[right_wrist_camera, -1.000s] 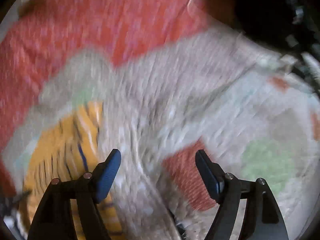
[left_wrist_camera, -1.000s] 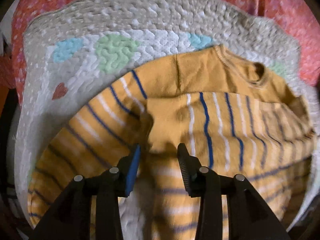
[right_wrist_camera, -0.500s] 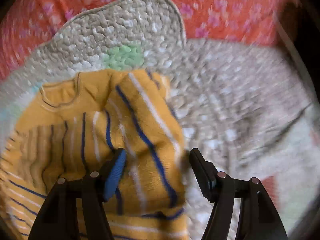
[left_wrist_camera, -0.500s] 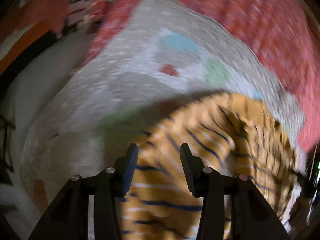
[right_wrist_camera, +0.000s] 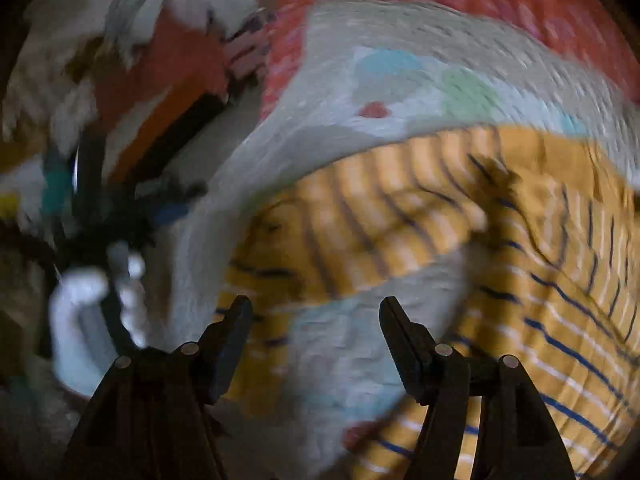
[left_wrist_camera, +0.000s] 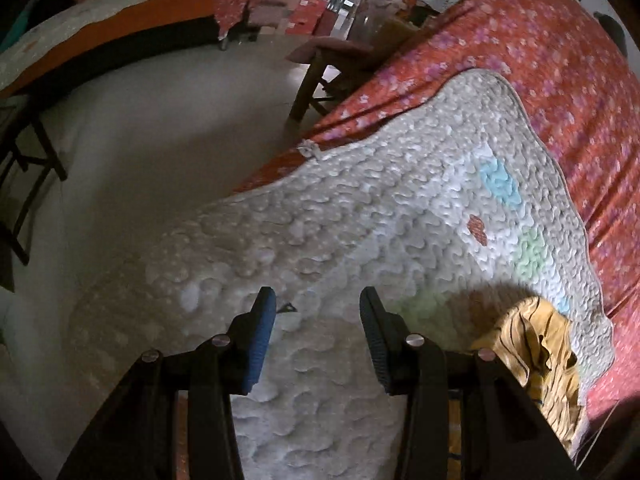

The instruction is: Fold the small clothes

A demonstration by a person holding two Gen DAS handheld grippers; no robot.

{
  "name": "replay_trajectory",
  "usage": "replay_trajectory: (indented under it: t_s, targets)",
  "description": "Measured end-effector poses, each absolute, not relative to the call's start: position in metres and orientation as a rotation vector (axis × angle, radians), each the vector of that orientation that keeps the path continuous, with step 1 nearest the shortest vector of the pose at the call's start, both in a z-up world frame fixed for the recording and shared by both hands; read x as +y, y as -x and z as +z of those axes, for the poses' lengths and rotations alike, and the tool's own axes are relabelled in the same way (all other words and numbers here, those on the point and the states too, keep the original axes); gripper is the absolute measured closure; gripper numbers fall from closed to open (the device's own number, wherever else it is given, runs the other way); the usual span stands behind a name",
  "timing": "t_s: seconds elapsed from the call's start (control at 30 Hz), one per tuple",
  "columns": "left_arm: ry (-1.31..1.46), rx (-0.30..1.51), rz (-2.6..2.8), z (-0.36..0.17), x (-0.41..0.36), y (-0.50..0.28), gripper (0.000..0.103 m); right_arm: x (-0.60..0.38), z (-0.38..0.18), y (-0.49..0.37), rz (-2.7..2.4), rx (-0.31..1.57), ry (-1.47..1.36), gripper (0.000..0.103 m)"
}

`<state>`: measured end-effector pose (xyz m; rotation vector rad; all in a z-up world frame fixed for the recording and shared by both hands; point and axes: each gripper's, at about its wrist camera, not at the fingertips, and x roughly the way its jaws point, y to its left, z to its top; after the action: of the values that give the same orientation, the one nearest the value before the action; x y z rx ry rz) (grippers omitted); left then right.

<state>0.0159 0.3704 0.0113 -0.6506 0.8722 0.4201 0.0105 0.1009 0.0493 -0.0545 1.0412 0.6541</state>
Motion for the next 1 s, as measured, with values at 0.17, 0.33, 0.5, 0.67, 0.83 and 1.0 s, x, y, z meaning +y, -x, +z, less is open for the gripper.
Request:
replay_trajectory:
  t_s: [0.17, 0.33, 0.5, 0.67, 0.83, 1.0]
  targets:
    - [0.757, 0.893, 0.411, -0.001, 0.388, -0.016, 0.061, 0.163, 0.052, 0.055, 0.755, 0.873, 0.37, 0.033]
    - [0.749, 0.882, 0.405, 0.002, 0.384, -0.016, 0.061, 0.184, 0.007, 0.057, 0.684, 0.96, 0.498, 0.064]
    - [0.707, 0.867, 0.434, 0.006, 0.383, -0.014, 0.061, 0.165, 0.026, 0.029, 0.674, 1.026, 0.359, 0.095]
    - [0.695, 0.87, 0.413, 0.007, 0.376, -0.016, 0.061, 0.093, 0.128, -0.019, 0.63, 0.916, 0.079, 0.095]
    - [0.616, 0.877, 0.352, 0.012, 0.353, -0.026, 0.06, -0.048, 0.15, -0.093, 0.354, 0.94, -0.121, 0.095]
    - [0.539, 0.907, 0.31, 0.012, 0.326, -0.039, 0.06, -0.181, 0.103, -0.145, 0.006, 1.032, -0.194, 0.095]
